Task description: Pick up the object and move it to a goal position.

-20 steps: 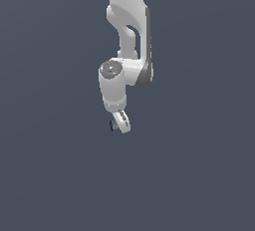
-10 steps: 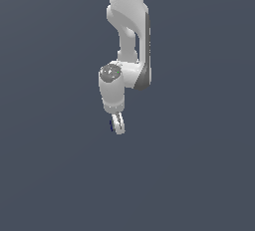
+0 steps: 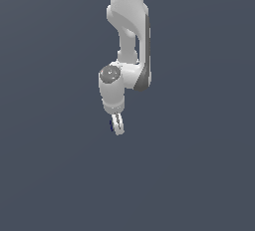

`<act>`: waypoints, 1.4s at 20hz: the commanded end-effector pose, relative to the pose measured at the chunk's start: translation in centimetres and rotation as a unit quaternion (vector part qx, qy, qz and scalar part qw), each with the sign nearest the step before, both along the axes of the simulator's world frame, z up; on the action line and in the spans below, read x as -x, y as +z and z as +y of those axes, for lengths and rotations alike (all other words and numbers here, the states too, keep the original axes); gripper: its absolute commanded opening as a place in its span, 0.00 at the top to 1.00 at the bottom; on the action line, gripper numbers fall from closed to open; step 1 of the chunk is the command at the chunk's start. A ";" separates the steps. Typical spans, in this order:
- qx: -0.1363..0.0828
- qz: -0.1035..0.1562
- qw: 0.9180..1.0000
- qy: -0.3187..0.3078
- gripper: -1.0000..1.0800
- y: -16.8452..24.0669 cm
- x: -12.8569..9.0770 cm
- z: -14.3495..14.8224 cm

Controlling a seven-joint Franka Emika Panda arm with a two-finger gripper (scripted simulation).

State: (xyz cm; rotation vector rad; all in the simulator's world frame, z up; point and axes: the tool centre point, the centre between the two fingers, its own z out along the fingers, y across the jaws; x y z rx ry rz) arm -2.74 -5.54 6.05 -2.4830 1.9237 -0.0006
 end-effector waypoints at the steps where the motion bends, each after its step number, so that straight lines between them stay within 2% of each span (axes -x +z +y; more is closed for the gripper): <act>1: 0.000 0.000 1.000 0.000 0.04 -0.6 0.0 0.0; 9: 0.000 0.000 1.000 -0.002 0.04 -4.1 0.1 0.0; 14: 0.000 0.000 1.000 -0.003 0.04 -4.8 0.1 0.0; 15: 0.000 0.000 1.000 -0.003 1.00 -4.8 0.1 0.0; 28: 0.000 0.000 1.000 -0.002 1.00 -4.7 0.2 0.2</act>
